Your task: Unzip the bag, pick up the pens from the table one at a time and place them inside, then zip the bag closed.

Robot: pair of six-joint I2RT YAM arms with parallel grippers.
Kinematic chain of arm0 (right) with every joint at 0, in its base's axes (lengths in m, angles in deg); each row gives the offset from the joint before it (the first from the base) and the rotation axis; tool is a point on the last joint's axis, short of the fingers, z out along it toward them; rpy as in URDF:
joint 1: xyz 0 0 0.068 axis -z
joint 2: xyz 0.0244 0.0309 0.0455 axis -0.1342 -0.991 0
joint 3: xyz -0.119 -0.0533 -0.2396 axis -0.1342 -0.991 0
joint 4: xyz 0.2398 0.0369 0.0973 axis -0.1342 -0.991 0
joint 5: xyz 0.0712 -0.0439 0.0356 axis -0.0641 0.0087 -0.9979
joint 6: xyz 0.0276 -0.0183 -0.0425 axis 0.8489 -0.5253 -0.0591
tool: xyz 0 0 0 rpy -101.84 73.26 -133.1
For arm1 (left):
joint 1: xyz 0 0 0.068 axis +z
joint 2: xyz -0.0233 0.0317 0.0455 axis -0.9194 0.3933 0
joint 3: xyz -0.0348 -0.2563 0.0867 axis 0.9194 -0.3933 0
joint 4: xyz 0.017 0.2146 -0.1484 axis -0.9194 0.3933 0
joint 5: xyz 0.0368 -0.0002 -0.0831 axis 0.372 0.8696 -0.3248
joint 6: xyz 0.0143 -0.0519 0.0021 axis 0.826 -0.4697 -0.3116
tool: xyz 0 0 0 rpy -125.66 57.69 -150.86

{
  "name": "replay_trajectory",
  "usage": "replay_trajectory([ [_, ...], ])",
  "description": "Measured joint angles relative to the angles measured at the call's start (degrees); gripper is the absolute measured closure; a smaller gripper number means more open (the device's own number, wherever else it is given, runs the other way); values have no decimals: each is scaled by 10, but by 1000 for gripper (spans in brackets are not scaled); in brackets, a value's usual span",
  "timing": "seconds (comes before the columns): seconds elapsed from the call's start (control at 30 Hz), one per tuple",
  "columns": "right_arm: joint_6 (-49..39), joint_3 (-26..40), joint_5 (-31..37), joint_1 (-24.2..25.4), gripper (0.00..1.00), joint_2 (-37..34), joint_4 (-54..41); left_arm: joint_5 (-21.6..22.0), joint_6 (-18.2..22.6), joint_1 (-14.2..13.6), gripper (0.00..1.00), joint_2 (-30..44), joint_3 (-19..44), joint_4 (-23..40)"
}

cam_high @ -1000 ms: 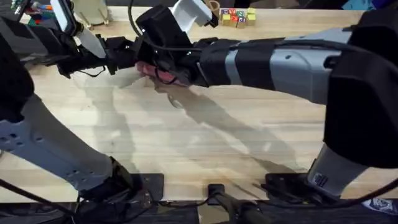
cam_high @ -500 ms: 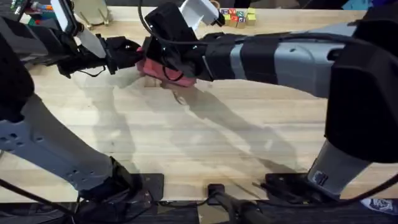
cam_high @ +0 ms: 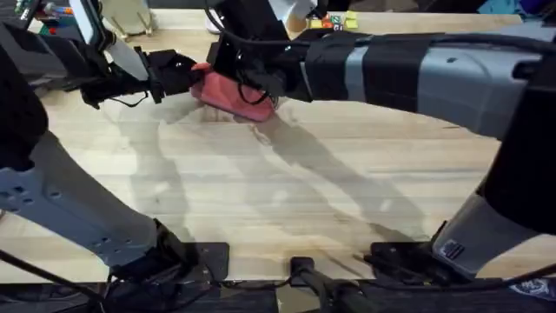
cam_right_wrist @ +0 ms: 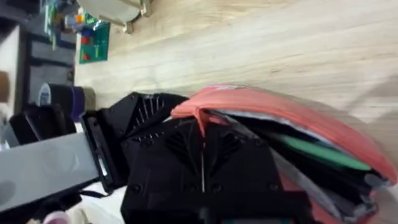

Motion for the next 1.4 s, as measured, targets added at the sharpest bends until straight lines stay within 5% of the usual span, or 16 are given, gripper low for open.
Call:
replay_trajectory([
  [1.4, -80, 1, -36, 127, 971, 101, -388, -5, -1, -8, 958, 0, 0, 3],
])
